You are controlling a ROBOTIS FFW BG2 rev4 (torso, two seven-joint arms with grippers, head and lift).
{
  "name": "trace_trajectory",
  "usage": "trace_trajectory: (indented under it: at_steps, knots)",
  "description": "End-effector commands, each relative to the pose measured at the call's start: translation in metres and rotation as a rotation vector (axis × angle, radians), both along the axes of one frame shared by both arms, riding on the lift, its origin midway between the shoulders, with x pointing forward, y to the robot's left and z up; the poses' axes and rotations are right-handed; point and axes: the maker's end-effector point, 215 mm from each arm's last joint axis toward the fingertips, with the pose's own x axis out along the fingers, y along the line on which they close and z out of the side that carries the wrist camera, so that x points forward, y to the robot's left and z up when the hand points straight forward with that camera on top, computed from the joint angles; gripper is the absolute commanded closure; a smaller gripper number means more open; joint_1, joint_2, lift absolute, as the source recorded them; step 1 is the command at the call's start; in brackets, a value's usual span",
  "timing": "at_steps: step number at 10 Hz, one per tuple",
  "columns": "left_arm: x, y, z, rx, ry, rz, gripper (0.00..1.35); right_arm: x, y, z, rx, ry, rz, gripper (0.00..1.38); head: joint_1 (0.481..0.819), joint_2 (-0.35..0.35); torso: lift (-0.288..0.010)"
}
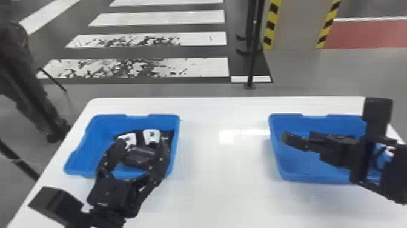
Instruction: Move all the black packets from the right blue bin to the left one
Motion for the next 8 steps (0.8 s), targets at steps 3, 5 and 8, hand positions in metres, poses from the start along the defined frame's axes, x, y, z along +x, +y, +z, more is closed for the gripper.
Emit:
trace_trajectory:
  at_steps: [3, 5, 8]
  knots:
    - [0.000, -0.006, -0.004, -0.001, 0.013, -0.018, 0.10, 0.017, -0.068, -0.021, -0.254, 0.140, -0.123, 0.09, 0.695, -0.079, -0.140]
    - [0.000, -0.005, -0.001, -0.004, 0.006, -0.017, 0.10, 0.020, -0.080, -0.052, -0.283, 0.263, -0.141, 0.09, 0.695, -0.114, -0.140]
    - [0.000, -0.005, -0.001, -0.005, 0.006, -0.015, 0.10, 0.010, -0.104, -0.069, -0.456, 0.388, -0.195, 0.09, 0.695, -0.140, -0.140]
